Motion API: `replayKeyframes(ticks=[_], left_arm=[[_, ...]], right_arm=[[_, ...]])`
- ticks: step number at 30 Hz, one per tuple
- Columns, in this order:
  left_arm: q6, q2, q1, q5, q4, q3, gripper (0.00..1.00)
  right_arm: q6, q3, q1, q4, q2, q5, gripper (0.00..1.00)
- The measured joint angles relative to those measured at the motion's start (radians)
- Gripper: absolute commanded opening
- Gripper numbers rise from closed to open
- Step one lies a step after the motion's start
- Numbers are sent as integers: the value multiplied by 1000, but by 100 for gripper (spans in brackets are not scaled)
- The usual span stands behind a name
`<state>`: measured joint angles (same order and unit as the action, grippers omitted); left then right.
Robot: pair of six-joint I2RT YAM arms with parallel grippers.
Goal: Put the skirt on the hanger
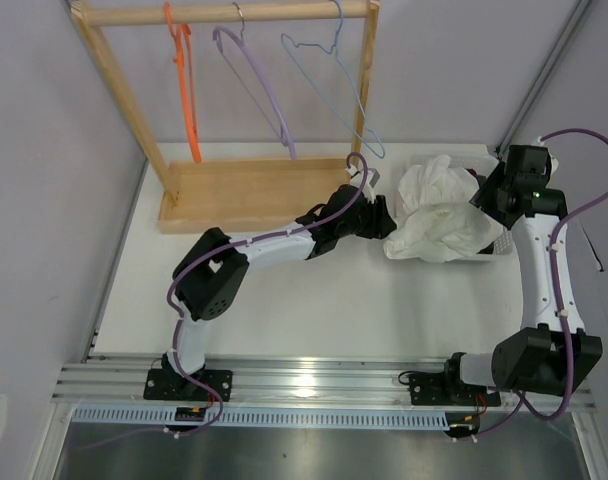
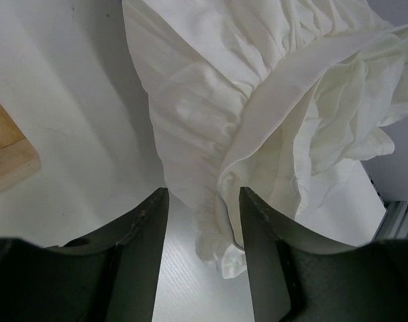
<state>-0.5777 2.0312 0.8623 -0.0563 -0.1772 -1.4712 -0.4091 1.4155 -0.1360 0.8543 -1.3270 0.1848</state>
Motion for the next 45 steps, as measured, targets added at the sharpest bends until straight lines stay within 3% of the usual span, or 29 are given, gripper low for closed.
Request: replayKeyframes(ticks=[9,12,14,15,18,19,28,34,45], left_arm=[[0,2,0,-3,8,-8,42],[0,4,1,-3,9,-9,35],[1,4,1,-3,11,-9,30],[1,4,1,-3,13,-10,26],[0,4,1,-3,19,-11,5],[7,4,1,-3,23,-11,0],[56,-79,1,53,86,20,0],[91,-282,1,116,125,82,0],[153,-719,1,312,267,233,0]], right_arm=[[-8,-23,0,-38,-59,-18,55],[-13,-24,1,-49,-82,-31,43],[-18,-25,2,-54,-88,-37,26],[-20,-27,3,-56,-88,-38,13],[-27,-28,4,-60,-87,-43,0],[-30,-28,4,-60,-87,-44,0],[-31,25,19,-18,-58,-52,0],[-22,113,101,22,9,-53,0],[-15,308,377,100,97,-6,0]])
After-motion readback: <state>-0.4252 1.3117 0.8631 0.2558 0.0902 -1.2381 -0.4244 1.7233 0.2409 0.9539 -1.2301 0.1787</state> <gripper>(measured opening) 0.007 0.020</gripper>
